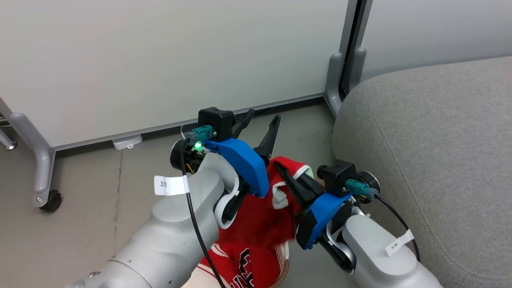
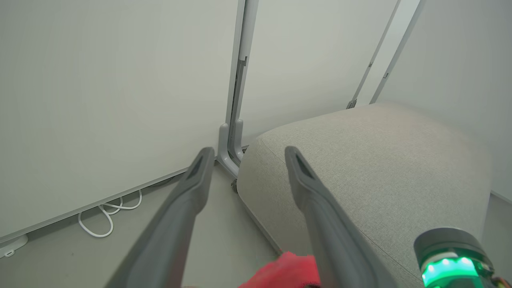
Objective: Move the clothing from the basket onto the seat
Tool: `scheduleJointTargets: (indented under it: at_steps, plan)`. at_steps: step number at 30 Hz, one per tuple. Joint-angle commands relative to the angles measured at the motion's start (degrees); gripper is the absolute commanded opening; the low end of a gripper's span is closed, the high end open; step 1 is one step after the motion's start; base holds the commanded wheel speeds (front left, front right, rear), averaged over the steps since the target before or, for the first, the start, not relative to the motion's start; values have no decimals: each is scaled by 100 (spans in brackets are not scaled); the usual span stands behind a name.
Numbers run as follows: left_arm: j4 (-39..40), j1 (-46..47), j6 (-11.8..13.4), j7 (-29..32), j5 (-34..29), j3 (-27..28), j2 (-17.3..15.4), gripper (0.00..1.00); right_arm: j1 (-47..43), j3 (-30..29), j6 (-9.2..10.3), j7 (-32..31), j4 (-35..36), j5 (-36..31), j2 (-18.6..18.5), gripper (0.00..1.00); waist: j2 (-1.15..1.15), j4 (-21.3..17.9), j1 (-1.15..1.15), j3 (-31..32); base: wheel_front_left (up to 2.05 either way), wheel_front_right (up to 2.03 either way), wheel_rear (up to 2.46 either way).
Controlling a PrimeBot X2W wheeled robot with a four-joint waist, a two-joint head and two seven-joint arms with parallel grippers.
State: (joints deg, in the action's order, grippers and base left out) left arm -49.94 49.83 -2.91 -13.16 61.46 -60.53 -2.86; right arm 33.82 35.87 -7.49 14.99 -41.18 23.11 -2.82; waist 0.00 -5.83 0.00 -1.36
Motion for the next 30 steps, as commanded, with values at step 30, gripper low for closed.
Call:
scheduleJointTargets:
  at_steps: [30]
  plan:
    - [2903, -2679, 219, -206, -2449, 2614, -1020, 100, -145, -450, -1, 25, 394, -454, -12, 0, 0, -84, 0, -127, 0, 0, 0]
